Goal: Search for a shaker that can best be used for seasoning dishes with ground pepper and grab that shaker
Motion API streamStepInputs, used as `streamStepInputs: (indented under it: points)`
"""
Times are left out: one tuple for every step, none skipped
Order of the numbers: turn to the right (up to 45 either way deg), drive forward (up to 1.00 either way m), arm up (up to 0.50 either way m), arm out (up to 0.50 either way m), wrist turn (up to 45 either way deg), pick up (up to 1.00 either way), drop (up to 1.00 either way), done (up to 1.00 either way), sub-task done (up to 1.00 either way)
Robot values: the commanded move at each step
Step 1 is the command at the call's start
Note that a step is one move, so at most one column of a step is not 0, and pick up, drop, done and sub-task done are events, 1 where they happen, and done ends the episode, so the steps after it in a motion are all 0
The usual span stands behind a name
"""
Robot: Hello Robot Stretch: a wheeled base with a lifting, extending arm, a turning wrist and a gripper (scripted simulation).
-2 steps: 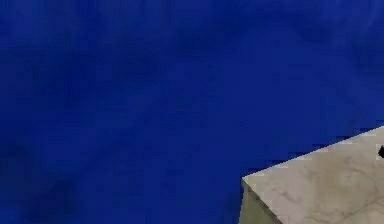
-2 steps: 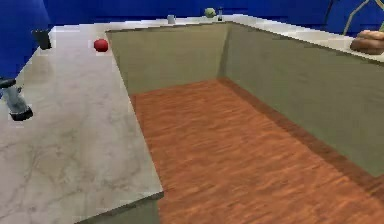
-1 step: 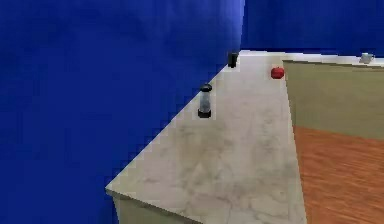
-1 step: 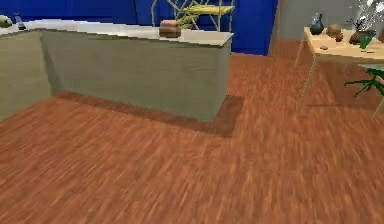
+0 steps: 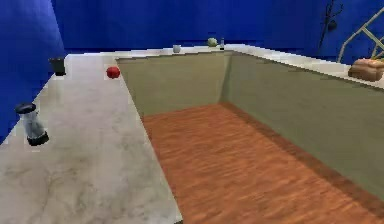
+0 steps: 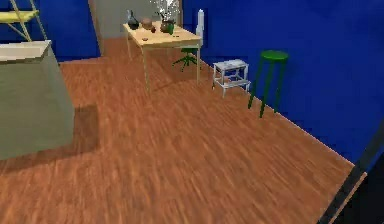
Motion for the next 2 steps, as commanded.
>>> streamStepInputs:
  points:
    - [27.0,0.0,0.0,0.0,0.0,0.0,0.0,0.0,0.0]
    - [0.0,0.3,0.0,0.0,0.0,0.0,0.0,0.0,0.0]
